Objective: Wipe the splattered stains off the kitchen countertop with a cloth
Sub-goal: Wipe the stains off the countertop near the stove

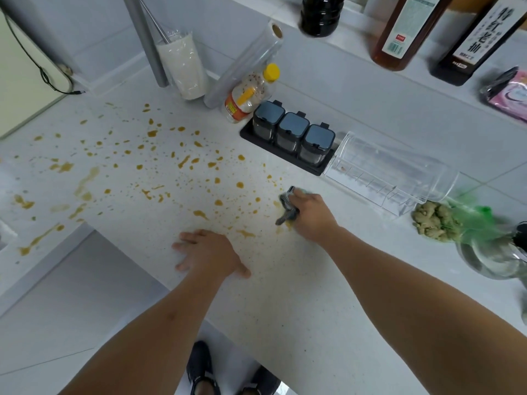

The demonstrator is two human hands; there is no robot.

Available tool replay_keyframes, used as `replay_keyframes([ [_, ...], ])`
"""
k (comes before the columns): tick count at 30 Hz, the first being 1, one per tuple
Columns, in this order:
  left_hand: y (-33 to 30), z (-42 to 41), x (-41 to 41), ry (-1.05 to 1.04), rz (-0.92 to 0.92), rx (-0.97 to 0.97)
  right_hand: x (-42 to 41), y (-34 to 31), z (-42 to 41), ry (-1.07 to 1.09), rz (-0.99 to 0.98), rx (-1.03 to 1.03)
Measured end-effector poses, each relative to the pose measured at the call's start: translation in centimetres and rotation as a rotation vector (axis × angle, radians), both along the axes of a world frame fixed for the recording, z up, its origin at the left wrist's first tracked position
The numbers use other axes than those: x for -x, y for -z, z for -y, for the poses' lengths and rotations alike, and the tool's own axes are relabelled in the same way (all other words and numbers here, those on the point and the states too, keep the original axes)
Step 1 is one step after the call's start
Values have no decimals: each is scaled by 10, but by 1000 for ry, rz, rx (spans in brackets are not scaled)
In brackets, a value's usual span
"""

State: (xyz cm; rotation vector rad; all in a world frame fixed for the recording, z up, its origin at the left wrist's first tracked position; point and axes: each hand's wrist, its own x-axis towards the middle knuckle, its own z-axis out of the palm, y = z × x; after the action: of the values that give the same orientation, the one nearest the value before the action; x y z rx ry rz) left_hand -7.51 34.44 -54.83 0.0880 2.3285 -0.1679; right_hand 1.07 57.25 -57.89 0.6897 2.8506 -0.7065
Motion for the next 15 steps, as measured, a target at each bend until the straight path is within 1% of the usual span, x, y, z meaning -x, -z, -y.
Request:
replay_keyframes([
  [2,-3,1,-1,8,-5,-3,-26,2,6,-149,-33,-47],
  [3,-4,2,-1,11,-7,-5,-39,2,3,-222,-15,-93],
  [4,-5,2,-2,16,-8,-7,-51,2,-3,-267,4,-130],
  [5,-5,3,-2,22,-11,-10,-61,2,-12,-266,11,-153],
  [6,-6,3,-3,29,-14,-15,-69,0,-20,-196,1,-152],
  [9,-9,4,-3,31,-15,-22,-68,-7,-36,190,2,-102],
  [11,-10,3,-3,30,-13,-16,-51,-6,-26,306,4,-93],
  [12,-10,3,-3,30,-13,-15,-43,-4,-16,333,-45,-62],
  [13,-10,3,-4,29,-15,-19,-37,-3,-4,365,-113,5],
  [15,-10,3,-4,29,-21,-23,-30,-4,16,488,-225,210],
])
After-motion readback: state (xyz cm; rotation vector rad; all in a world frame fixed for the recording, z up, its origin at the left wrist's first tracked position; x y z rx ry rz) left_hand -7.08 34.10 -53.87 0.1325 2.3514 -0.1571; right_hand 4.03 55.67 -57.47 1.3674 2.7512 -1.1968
